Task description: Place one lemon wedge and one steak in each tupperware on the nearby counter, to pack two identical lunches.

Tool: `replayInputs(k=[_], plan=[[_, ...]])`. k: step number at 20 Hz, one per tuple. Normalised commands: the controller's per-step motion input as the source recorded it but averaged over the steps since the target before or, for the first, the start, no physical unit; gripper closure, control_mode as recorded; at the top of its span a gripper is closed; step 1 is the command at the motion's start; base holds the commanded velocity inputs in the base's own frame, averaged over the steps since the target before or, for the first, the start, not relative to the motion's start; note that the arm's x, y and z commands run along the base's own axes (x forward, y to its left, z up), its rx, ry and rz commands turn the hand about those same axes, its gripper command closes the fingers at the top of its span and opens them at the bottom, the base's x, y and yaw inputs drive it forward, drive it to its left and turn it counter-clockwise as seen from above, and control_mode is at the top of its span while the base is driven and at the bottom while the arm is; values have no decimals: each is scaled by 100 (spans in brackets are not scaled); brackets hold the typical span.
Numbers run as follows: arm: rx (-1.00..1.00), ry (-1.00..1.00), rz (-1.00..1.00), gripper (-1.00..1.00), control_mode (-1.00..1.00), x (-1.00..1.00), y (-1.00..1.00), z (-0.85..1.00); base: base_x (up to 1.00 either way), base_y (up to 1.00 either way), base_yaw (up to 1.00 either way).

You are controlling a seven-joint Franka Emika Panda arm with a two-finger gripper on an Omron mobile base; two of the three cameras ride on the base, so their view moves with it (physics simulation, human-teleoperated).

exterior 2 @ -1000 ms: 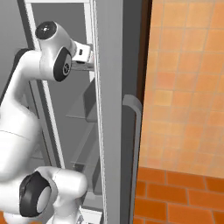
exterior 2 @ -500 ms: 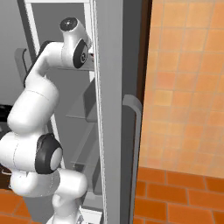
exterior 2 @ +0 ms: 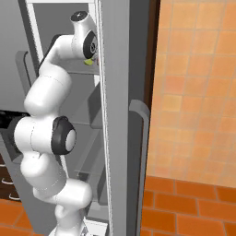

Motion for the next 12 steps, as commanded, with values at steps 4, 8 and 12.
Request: replayInputs(k=[4,8,12], plan=[[0,-2,0,-100,-100,47,0,-50,0,0,0],[0,-12,0,-100,-100,47,-2,-35,0,0,0],[0,-3,0,-100,-100,0,-10,0,0,0,0]])
